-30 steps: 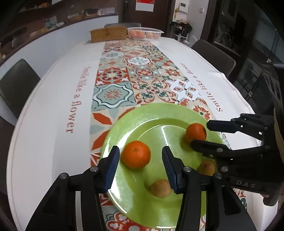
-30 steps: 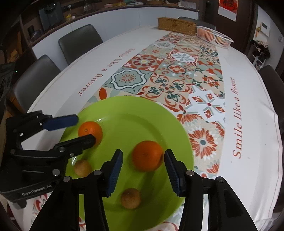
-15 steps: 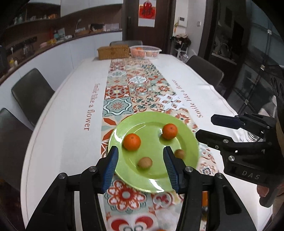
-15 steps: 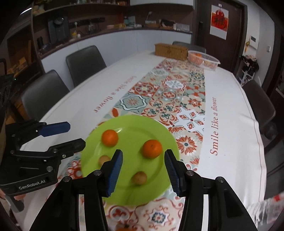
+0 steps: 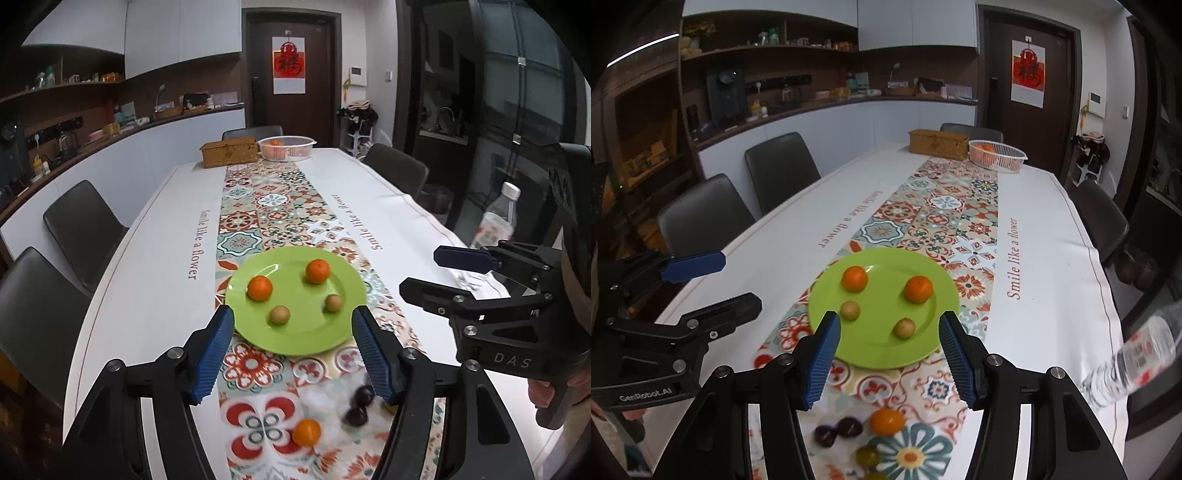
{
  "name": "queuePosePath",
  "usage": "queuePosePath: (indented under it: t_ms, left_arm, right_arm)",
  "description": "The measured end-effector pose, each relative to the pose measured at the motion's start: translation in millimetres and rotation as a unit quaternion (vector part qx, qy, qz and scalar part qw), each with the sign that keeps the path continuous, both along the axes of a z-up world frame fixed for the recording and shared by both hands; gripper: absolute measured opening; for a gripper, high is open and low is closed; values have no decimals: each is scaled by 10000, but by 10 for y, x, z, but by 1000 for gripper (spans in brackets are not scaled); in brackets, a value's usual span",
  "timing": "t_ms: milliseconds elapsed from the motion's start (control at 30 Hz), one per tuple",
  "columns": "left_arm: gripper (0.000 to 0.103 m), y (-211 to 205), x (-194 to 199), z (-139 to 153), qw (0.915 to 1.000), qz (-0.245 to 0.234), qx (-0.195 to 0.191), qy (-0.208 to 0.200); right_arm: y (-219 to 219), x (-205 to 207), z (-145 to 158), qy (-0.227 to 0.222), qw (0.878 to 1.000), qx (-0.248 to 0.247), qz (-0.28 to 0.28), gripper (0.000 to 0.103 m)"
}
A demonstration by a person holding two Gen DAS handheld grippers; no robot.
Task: Organize fruits
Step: 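Withdraw both grippers from the plate toward the remaining fruits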
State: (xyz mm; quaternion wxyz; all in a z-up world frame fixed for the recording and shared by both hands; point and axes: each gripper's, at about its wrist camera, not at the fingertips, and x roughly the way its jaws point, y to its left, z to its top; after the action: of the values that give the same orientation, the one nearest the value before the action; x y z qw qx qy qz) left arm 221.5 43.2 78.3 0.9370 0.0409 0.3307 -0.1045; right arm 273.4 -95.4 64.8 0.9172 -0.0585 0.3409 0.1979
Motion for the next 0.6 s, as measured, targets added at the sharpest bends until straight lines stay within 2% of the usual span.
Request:
queuePosePath:
  t_ms: [200,600]
  left_arm:
    - [67,-13,-340,-39,9999,-25,-106,-67]
    - [67,-140,-845,-305,9992,-200,41,-331]
  right_arm:
    - [-24,-324,-7,-133,9999,-69,-39,56]
    - [-166,-826,-218,-301,9992,-152,-222,56]
